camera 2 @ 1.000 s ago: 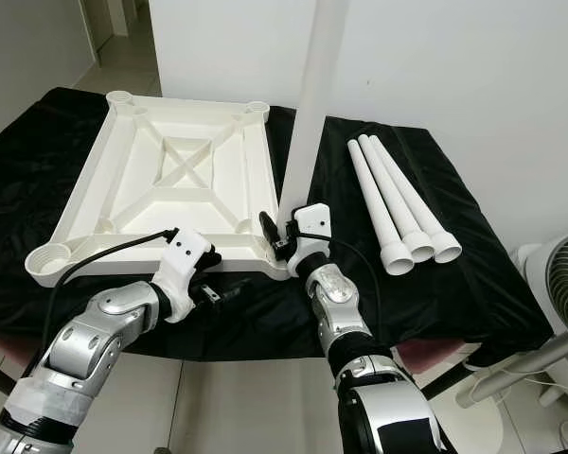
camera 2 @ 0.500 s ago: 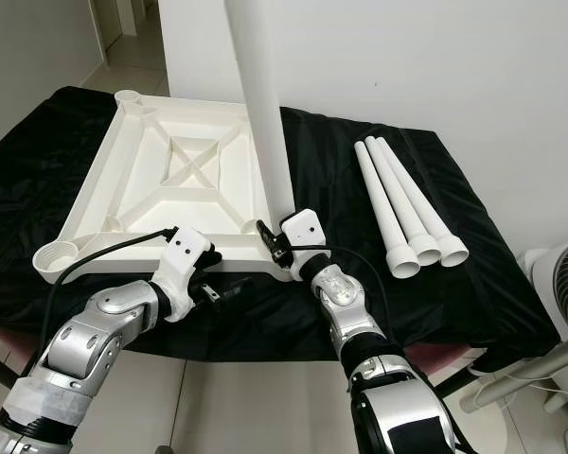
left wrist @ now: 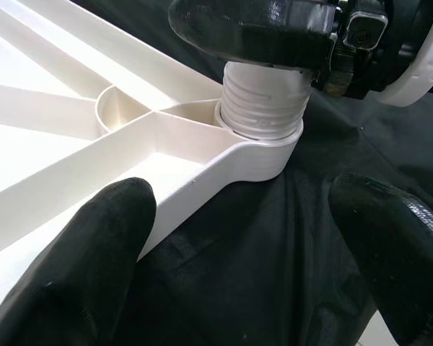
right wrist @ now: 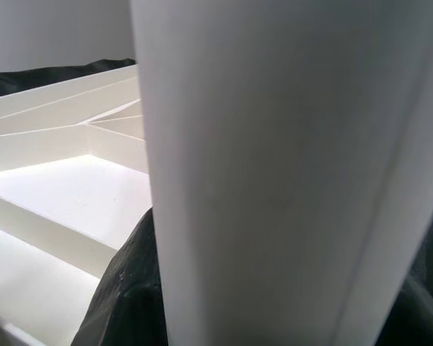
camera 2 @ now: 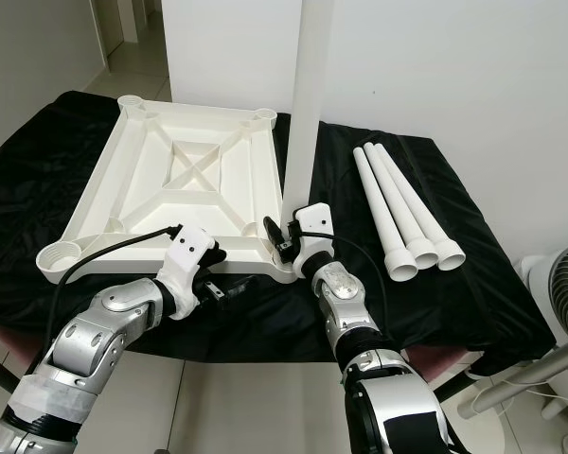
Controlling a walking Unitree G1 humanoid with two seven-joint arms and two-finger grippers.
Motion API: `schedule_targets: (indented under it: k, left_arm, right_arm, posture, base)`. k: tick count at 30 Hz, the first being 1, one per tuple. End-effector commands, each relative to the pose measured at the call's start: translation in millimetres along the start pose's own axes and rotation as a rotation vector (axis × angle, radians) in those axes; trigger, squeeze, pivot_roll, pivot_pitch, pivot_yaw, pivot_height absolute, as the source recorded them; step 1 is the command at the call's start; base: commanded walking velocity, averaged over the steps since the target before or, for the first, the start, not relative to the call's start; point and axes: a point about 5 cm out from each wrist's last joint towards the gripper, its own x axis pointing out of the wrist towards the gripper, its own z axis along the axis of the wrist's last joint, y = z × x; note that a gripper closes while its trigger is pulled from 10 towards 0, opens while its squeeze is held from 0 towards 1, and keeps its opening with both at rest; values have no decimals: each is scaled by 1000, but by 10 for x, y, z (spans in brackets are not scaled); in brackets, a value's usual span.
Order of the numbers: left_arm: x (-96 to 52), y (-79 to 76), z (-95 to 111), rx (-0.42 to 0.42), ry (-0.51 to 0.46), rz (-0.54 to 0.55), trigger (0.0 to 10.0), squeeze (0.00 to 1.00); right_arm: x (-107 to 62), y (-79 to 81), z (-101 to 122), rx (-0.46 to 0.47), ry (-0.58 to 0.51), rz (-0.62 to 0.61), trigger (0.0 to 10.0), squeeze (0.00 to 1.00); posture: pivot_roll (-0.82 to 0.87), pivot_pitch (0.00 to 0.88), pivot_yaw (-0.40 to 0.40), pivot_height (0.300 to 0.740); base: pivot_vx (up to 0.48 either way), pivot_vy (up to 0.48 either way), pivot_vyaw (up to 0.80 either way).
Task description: Building children table
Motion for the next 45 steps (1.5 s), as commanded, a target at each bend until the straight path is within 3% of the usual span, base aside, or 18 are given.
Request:
schedule_targets:
  k: [1, 10, 14, 21, 27, 33, 36, 45]
  left_arm:
    - [37, -38, 0, 10, 1, -26, 10000, 0]
    - [31, -59, -12, 5, -1, -26, 10000, 0]
    - [29, -63, -18, 3, 0, -26, 10000, 0]
    - [20, -52, -11, 4, -1, -21, 10000, 0]
    - [9, -41, -9, 4, 1, -15, 10000, 0]
    - [-1, -37, -10, 1, 3, -11, 10000, 0]
    - [-4, -28, -10, 3, 5, -8, 10000, 0]
    - [2, -38, 0, 3, 1, -14, 10000, 0]
  right_arm:
    - [-187, -26, -357, 87, 177, -52, 10000, 0]
    - [-255, -24, -456, 192, 193, -120, 10000, 0]
    - [-267, -6, -470, 195, 190, -127, 10000, 0]
    - [-329, -34, -480, 274, 128, -185, 10000, 0]
    - [-421, 90, -446, 131, 23, -105, 10000, 0]
    - [-443, 70, -479, 135, 49, -114, 10000, 0]
    - [-414, 95, -501, 61, 111, -61, 10000, 0]
    - [-348, 49, -488, 51, 169, -41, 10000, 0]
  posture:
    - [127, 6, -116, 740]
    - [129, 2, -120, 740]
    - [127, 3, -120, 740]
    - [130, 5, -122, 740]
    - [131, 22, -117, 740]
    - [132, 28, -116, 740]
    - [130, 32, -114, 740]
    - [127, 34, -112, 740]
  base:
    - [0, 0, 0]
    - [0, 0, 0]
    - [0, 0, 0]
    - [0, 0, 0]
    - [0, 0, 0]
    - [0, 0, 0]
    - [0, 0, 0]
    - [0, 0, 0]
